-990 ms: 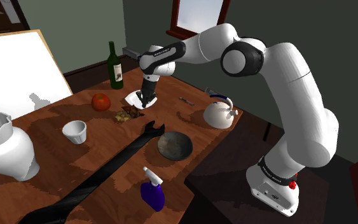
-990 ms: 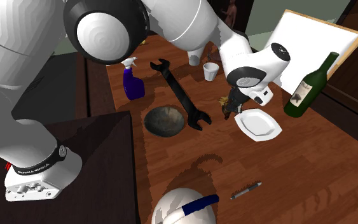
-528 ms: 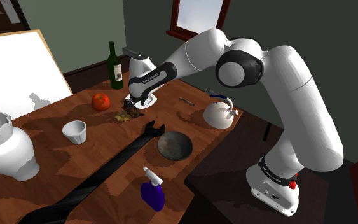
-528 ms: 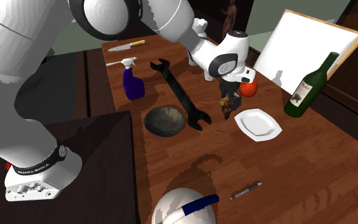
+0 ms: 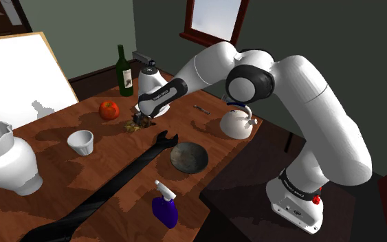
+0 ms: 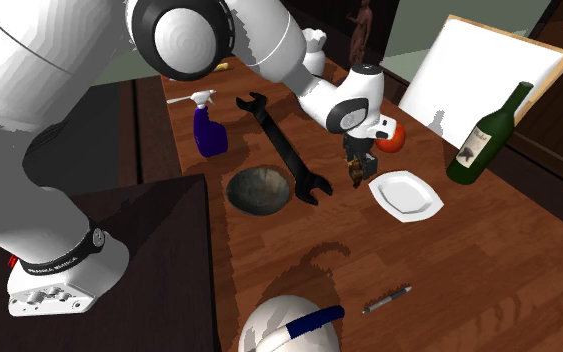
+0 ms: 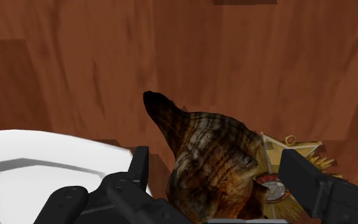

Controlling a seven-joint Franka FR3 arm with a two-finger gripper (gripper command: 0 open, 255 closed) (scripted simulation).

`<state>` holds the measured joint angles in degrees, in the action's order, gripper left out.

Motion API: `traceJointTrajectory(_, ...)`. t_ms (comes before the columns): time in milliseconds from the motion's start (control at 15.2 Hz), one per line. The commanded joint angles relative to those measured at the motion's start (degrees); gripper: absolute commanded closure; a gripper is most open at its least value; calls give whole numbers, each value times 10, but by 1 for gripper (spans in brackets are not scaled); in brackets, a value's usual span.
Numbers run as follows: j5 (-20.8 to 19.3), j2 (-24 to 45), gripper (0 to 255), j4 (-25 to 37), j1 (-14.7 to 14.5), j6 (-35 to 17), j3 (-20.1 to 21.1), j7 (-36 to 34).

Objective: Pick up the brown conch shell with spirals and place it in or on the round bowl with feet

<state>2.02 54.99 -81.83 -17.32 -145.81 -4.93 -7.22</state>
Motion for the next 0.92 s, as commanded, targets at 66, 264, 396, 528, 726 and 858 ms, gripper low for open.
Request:
traceJointTrajectory(66, 0, 2, 0, 2, 0, -1, 0, 0)
traceJointTrajectory(264, 0, 2, 0, 2, 0, -1, 0, 0)
traceJointTrajectory(396, 0, 2, 255, 2, 0, -1, 0, 0)
traceJointTrajectory(528, 0, 2, 255, 2, 0, -1, 0, 0)
traceJointTrajectory(726, 0, 2, 255, 2, 0, 0, 0, 0)
traceJointTrajectory(858, 0, 2, 255, 2, 0, 0, 0, 0)
